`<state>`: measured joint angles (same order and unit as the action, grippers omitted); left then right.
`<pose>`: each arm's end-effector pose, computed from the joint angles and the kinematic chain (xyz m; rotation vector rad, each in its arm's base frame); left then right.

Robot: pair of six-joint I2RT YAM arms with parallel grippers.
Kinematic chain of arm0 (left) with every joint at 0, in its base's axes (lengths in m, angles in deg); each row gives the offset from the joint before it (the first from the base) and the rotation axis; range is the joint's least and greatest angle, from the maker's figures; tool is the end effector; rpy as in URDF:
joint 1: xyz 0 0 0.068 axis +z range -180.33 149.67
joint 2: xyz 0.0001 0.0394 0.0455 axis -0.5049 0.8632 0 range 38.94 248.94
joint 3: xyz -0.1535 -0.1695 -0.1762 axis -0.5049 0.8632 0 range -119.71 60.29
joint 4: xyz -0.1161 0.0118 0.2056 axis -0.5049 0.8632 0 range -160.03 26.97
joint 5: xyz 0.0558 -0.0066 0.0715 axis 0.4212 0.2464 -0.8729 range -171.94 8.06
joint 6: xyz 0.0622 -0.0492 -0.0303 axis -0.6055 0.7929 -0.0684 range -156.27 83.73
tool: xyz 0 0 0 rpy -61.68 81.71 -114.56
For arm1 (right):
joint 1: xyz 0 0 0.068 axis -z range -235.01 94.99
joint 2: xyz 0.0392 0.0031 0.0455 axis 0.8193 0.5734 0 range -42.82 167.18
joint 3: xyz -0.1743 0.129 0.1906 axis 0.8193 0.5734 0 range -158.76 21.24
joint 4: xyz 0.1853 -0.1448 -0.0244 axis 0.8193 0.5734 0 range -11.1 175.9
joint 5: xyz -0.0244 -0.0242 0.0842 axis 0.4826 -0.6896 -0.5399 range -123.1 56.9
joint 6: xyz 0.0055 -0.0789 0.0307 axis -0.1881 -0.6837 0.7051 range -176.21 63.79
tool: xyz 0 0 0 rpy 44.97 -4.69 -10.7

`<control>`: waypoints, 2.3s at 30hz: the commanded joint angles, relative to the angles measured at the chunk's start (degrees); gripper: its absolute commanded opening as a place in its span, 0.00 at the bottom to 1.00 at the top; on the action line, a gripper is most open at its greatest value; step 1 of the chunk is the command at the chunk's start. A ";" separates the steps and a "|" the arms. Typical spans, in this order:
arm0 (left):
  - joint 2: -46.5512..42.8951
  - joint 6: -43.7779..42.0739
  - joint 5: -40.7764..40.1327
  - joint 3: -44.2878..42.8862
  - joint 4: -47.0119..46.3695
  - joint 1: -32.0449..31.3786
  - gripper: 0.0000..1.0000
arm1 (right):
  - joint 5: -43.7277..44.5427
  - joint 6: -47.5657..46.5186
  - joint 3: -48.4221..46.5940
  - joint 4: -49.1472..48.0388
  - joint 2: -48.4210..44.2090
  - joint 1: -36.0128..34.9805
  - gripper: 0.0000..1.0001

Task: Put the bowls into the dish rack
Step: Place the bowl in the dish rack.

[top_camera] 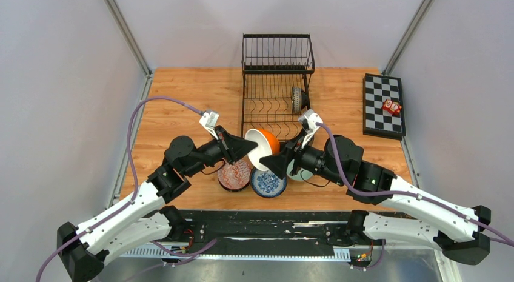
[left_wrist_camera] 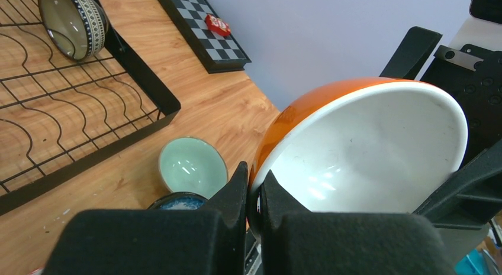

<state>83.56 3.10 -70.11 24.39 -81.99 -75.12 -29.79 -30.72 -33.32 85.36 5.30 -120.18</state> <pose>0.1254 -0.1460 0.3451 0.2603 1.6495 -1.3051 0.0843 0.1717 0.4064 -0.5311 1.6170 1.1749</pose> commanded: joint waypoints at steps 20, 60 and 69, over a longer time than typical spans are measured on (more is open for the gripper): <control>-1.72 -4.51 -15.17 -7.01 18.40 -0.12 0.79 | 10.88 -8.68 -7.43 4.23 3.39 -0.18 0.03; -27.53 -19.85 -31.46 -7.24 50.42 -0.12 1.00 | 22.32 -21.05 -22.71 1.25 46.19 22.08 0.03; -26.40 -21.48 -30.53 -6.20 51.43 -0.12 1.00 | 23.78 -23.56 -26.06 -2.93 54.63 24.63 0.03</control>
<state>56.55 -16.85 -100.67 17.53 -31.09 -75.14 -8.65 -51.90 -56.12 86.36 57.63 -97.21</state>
